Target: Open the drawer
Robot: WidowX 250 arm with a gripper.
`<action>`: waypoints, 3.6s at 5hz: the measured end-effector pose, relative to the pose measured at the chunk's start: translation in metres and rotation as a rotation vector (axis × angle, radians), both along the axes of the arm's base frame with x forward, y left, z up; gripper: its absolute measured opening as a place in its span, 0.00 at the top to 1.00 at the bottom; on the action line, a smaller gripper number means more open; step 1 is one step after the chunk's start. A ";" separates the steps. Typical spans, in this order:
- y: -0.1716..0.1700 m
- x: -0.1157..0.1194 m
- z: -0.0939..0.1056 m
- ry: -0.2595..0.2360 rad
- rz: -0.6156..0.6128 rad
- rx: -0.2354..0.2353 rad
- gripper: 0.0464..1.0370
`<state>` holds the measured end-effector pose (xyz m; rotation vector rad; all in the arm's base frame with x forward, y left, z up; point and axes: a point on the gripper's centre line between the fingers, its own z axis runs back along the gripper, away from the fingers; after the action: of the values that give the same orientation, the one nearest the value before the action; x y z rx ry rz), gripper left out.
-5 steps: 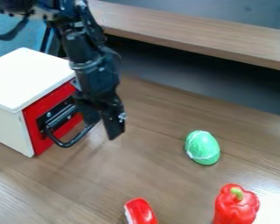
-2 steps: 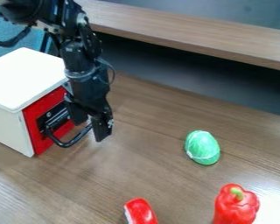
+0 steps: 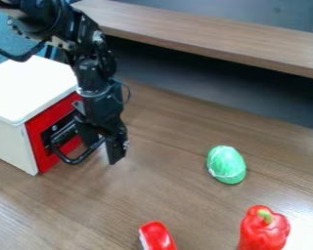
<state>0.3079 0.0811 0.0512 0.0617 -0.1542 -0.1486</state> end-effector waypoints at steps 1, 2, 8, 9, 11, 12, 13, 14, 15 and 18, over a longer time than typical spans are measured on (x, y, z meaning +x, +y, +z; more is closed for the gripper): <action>0.003 0.001 -0.004 -0.005 0.023 -0.006 0.04; 0.004 0.003 -0.009 -0.011 0.045 -0.012 0.04; -0.022 0.002 -0.025 -0.048 0.000 -0.168 0.04; -0.040 -0.001 -0.024 -0.038 -0.071 -0.206 0.04; -0.063 -0.004 -0.023 -0.039 -0.162 -0.256 0.04; -0.079 -0.010 -0.022 -0.028 -0.197 -0.264 0.04; -0.086 -0.011 -0.021 -0.026 -0.206 -0.268 0.04; -0.098 -0.014 -0.023 -0.012 -0.232 -0.274 0.04; -0.108 -0.015 -0.022 -0.013 -0.250 -0.272 0.04; -0.117 -0.017 -0.022 0.001 -0.236 -0.278 0.04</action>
<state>0.2913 -0.0356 0.0293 -0.2349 -0.1793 -0.3610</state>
